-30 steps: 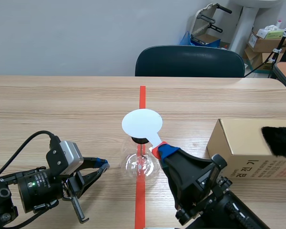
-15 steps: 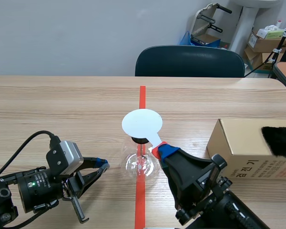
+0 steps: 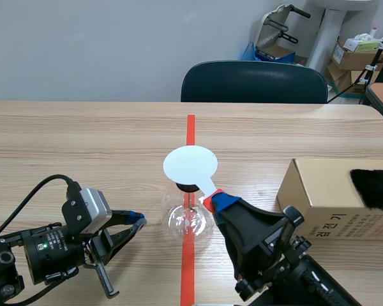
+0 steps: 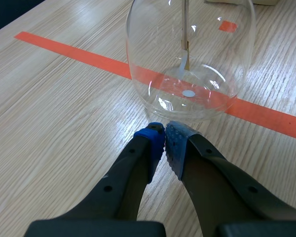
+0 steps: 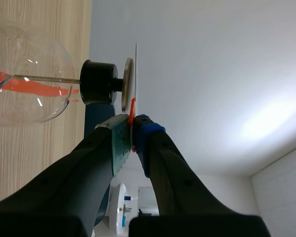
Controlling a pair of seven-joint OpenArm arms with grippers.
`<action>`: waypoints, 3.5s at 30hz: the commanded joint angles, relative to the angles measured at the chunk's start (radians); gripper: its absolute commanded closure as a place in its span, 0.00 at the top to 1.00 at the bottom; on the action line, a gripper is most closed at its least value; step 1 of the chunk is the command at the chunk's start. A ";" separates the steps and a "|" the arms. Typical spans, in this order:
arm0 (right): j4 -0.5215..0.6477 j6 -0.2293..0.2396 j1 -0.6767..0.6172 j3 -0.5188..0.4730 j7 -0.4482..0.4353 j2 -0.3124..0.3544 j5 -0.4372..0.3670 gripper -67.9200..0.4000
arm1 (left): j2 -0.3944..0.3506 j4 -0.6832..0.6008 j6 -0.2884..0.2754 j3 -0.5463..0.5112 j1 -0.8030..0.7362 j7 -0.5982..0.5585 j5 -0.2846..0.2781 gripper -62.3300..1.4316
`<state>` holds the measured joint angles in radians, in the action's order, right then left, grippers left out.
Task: Do the electroscope experiment
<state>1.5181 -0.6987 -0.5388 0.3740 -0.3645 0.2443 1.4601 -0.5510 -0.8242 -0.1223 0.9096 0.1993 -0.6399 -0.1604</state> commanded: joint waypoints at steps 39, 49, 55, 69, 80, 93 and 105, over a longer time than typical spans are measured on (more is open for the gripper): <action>0.023 -0.011 0.002 -0.002 0.570 0.010 0.001 0.02 | 0.019 -0.007 0.005 -0.003 0.000 -0.014 -0.003 0.11; 0.023 -0.011 0.002 -0.002 0.632 0.010 0.001 0.02 | 0.002 -0.007 0.005 -0.003 0.000 -0.021 -0.003 0.11; 0.023 -0.011 0.002 -0.002 0.583 0.011 0.001 0.02 | 0.002 -0.007 0.005 -0.003 0.000 -0.021 -0.003 0.11; 0.023 -0.011 0.002 -0.002 0.183 0.011 0.001 0.02 | 0.002 -0.007 0.004 -0.003 0.000 -0.021 -0.003 0.11; 0.023 -0.011 0.002 -0.002 0.009 0.010 0.001 0.02 | 0.002 -0.007 0.004 -0.003 0.000 -0.021 -0.003 0.11; 0.023 -0.011 0.002 -0.002 0.052 0.011 0.001 0.02 | 0.002 -0.007 0.004 -0.003 0.000 -0.021 -0.003 0.11; 0.023 -0.011 0.002 -0.002 0.390 0.011 0.001 0.02 | 0.002 -0.007 0.005 -0.003 0.000 -0.021 -0.003 0.11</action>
<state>1.5181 -0.6987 -0.5388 0.3740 0.0116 0.2443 1.4601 -0.5510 -0.8242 -0.1158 0.9096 0.1989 -0.6407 -0.1581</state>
